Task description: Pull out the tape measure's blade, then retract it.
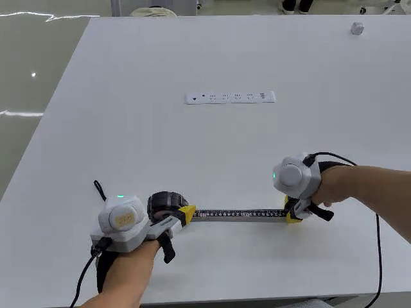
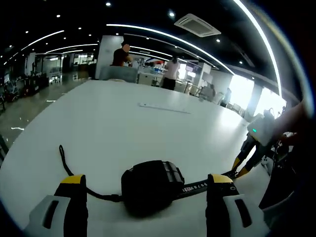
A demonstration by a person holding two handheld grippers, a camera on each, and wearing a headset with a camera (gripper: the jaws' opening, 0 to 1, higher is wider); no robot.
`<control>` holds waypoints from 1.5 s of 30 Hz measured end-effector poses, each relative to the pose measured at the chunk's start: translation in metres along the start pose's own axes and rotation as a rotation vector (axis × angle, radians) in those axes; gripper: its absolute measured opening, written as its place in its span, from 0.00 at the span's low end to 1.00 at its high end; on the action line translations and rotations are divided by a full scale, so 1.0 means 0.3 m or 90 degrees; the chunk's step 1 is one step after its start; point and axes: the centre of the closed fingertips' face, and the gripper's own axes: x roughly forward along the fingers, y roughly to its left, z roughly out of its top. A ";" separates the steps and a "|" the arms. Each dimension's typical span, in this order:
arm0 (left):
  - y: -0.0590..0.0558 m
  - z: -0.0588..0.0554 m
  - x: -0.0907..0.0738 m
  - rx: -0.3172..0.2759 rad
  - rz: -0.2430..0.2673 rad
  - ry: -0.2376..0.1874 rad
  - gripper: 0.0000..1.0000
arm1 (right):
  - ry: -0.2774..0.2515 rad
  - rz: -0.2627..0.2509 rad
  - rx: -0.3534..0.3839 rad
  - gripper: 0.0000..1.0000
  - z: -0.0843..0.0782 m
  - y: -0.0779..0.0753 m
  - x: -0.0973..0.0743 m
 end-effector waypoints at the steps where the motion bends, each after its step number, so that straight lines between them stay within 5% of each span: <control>1: 0.000 -0.002 0.003 -0.003 0.002 0.002 0.98 | 0.005 0.000 -0.002 0.16 0.000 0.001 0.000; 15: -0.014 -0.049 0.074 0.018 0.017 0.045 0.83 | 0.027 -0.008 0.031 0.16 -0.004 -0.003 -0.002; 24: -0.028 -0.046 0.091 0.004 0.007 0.060 0.72 | 0.002 -0.013 0.045 0.15 -0.005 -0.005 -0.002; 28: -0.023 -0.072 0.098 0.038 0.007 0.095 0.61 | 0.002 -0.016 0.050 0.15 -0.003 -0.002 -0.003; 45: -0.031 -0.077 0.088 0.039 0.006 0.117 0.58 | -0.011 -0.019 0.056 0.15 -0.002 -0.003 -0.004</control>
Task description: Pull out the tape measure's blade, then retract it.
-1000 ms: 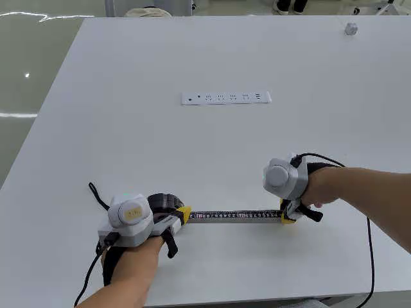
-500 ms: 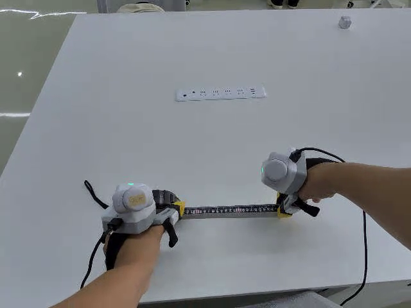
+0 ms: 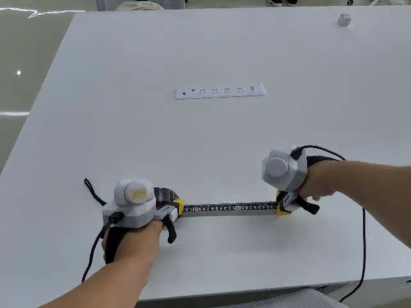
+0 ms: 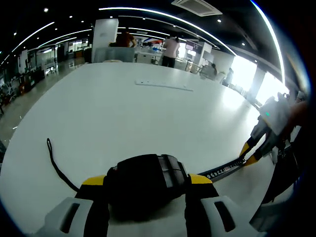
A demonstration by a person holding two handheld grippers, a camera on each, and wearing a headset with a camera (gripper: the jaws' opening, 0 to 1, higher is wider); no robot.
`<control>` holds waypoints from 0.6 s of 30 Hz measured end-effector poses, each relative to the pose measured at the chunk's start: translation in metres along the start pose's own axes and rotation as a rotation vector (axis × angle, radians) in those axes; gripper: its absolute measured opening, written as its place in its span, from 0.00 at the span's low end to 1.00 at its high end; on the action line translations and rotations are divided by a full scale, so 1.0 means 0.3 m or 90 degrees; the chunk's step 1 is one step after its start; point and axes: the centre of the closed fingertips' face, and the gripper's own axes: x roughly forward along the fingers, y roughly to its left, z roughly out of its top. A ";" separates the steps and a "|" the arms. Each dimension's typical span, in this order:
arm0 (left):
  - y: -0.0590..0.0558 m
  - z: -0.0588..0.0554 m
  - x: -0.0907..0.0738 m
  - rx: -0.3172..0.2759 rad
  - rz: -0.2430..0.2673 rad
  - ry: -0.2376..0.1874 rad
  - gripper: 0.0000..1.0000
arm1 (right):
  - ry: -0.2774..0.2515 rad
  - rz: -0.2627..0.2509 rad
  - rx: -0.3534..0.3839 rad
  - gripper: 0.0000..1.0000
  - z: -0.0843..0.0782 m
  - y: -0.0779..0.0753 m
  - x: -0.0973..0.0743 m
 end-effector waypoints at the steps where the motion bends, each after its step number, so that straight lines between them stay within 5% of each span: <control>1: 0.000 0.000 -0.001 -0.002 -0.002 -0.004 0.58 | -0.001 0.000 0.000 0.15 0.000 0.000 0.000; 18: -0.002 0.004 0.006 -0.003 -0.011 -0.002 0.58 | -0.013 0.003 -0.010 0.15 0.016 0.004 0.002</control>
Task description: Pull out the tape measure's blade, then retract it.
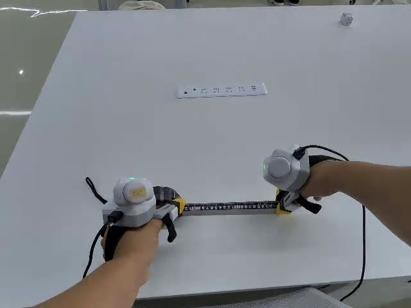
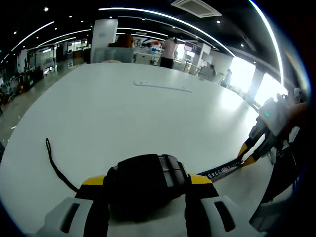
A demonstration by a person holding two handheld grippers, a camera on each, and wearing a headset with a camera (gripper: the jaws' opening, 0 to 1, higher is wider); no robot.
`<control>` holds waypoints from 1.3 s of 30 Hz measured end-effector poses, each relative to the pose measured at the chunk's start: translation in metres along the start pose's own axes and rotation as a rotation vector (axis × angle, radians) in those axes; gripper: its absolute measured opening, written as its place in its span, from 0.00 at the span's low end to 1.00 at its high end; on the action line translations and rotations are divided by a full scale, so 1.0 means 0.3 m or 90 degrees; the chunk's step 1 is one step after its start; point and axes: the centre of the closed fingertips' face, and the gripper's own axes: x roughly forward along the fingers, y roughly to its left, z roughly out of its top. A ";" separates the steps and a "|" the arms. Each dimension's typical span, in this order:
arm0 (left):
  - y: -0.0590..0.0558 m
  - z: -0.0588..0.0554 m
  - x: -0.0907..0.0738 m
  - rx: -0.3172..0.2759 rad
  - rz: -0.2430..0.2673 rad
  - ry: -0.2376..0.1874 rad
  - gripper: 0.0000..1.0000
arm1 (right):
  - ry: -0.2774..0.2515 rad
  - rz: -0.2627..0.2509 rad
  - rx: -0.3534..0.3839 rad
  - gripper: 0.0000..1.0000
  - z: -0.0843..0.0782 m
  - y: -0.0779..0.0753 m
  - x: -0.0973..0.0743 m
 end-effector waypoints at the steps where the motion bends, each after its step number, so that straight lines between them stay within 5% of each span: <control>1: 0.001 0.000 0.001 0.000 0.000 0.001 0.58 | 0.002 0.001 0.000 0.15 0.001 0.000 0.000; 39: 0.001 -0.002 0.002 -0.002 -0.007 0.006 0.59 | -0.018 -0.001 0.007 0.15 0.040 0.010 0.006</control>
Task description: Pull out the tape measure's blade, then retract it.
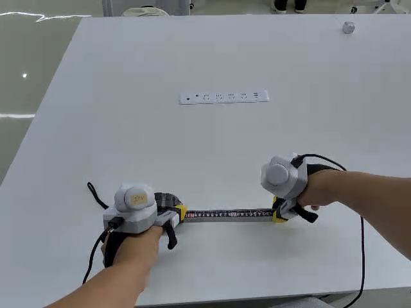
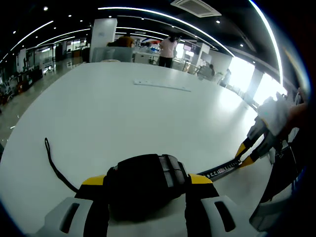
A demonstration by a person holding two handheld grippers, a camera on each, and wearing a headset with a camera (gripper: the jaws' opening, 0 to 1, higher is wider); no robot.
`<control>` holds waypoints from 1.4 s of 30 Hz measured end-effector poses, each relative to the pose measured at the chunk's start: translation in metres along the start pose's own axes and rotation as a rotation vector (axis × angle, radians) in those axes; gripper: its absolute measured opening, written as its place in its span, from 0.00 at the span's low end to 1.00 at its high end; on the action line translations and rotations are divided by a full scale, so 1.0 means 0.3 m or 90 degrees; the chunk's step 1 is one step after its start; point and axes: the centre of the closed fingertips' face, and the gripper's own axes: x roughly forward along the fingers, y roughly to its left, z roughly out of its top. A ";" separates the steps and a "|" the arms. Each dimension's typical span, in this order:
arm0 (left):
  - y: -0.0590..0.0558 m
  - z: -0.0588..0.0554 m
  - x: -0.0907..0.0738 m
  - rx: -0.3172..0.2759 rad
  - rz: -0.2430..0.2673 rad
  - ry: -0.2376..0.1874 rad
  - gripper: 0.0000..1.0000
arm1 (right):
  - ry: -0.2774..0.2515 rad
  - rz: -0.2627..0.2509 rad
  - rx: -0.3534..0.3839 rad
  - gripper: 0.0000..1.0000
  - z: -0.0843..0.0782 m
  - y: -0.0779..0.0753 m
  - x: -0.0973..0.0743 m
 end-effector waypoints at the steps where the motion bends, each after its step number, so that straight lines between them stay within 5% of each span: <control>1: 0.000 0.000 0.000 0.000 0.000 0.001 0.59 | 0.000 0.000 0.000 0.15 0.002 0.000 0.000; 42: 0.000 -0.002 0.003 -0.004 -0.001 0.000 0.59 | -0.017 0.004 0.004 0.15 0.063 0.006 0.014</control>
